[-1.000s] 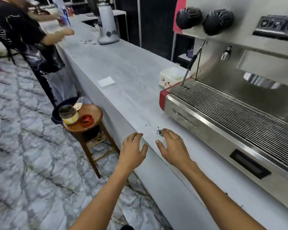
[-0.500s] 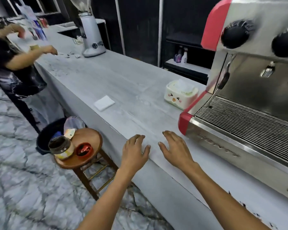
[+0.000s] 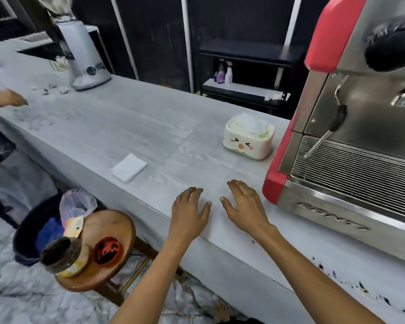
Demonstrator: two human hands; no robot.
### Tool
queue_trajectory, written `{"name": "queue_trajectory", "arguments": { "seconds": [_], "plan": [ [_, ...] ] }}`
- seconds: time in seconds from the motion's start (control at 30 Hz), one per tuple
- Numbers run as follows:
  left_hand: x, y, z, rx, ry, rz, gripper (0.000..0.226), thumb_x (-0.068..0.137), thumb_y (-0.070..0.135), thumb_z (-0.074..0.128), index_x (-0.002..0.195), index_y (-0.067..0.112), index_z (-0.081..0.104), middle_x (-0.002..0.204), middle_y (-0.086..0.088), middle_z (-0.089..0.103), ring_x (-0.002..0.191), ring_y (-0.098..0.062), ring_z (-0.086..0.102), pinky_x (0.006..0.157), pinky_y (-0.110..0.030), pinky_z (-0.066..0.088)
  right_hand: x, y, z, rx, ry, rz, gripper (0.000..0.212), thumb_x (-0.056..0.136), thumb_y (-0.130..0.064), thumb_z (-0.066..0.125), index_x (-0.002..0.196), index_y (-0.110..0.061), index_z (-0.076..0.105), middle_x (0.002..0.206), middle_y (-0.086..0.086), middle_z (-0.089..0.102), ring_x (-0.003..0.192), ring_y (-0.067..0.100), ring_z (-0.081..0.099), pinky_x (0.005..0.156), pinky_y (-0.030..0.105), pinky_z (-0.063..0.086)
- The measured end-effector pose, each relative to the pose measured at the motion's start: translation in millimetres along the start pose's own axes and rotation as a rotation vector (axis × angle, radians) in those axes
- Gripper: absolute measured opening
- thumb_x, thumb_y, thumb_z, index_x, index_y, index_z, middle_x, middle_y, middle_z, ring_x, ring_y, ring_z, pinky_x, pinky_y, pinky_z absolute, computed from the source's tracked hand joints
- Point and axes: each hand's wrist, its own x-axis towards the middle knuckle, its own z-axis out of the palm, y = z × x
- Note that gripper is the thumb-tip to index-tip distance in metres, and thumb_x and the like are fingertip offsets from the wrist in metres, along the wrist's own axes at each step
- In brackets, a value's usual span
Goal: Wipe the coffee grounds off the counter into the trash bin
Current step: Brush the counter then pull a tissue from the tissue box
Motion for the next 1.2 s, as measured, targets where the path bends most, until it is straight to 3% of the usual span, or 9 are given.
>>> {"name": "queue_trajectory", "arguments": {
  "seconds": [0.57, 0.77, 0.9, 1.07, 1.2],
  "plan": [
    [136.4, -8.5, 12.6, -0.146, -0.125, 0.151, 0.052, 0.096, 0.041, 0.056, 0.141, 0.016, 0.049, 0.146, -0.007, 0.049, 0.133, -0.027, 0.046, 0.107, -0.047, 0.042, 59.6, 3.3, 9.2, 0.056, 0.189, 0.248, 0.056, 0.097, -0.041, 0.047, 0.145, -0.014, 0.038, 0.153, 0.002, 0.035, 0.143, 0.017, 0.026, 0.119, 0.035, 0.020],
    [198.9, 0.6, 10.8, -0.217, -0.182, 0.285, 0.054, 0.096, 0.038, 0.059, 0.142, 0.014, 0.048, 0.146, -0.008, 0.048, 0.132, -0.027, 0.046, 0.109, -0.039, 0.039, 88.3, -12.4, 1.0, 0.097, 0.310, 0.352, 0.056, 0.096, -0.044, 0.047, 0.144, -0.015, 0.041, 0.149, 0.002, 0.042, 0.138, 0.017, 0.033, 0.115, 0.035, 0.028],
    [241.6, 9.1, 4.7, -0.280, -0.185, 0.409, 0.050, 0.095, 0.033, 0.062, 0.139, 0.013, 0.050, 0.141, -0.009, 0.052, 0.126, -0.029, 0.050, 0.099, -0.029, 0.036, 118.5, -14.9, -19.9, 0.135, 0.420, 0.418, 0.053, 0.095, -0.037, 0.054, 0.140, -0.012, 0.044, 0.145, 0.003, 0.045, 0.134, 0.018, 0.036, 0.111, 0.032, 0.032],
    [288.7, 17.8, 11.0, -0.342, -0.260, 0.487, 0.069, 0.088, 0.057, 0.052, 0.143, 0.016, 0.042, 0.144, -0.005, 0.045, 0.128, -0.025, 0.046, 0.103, -0.037, 0.043, 163.4, -0.5, -48.6, 0.085, 0.495, 0.525, 0.049, 0.093, -0.032, 0.056, 0.135, -0.006, 0.048, 0.138, 0.010, 0.050, 0.124, 0.028, 0.047, 0.104, 0.041, 0.039],
    [314.0, 27.6, 22.9, -0.357, -0.332, 0.501, 0.077, 0.087, 0.061, 0.051, 0.147, 0.017, 0.033, 0.152, -0.005, 0.034, 0.136, -0.026, 0.038, 0.108, -0.047, 0.042, 205.6, 22.7, -63.1, 0.064, 0.505, 0.662, 0.051, 0.094, -0.033, 0.054, 0.137, -0.006, 0.046, 0.141, 0.012, 0.049, 0.125, 0.032, 0.047, 0.104, 0.043, 0.039]
  ]
}}
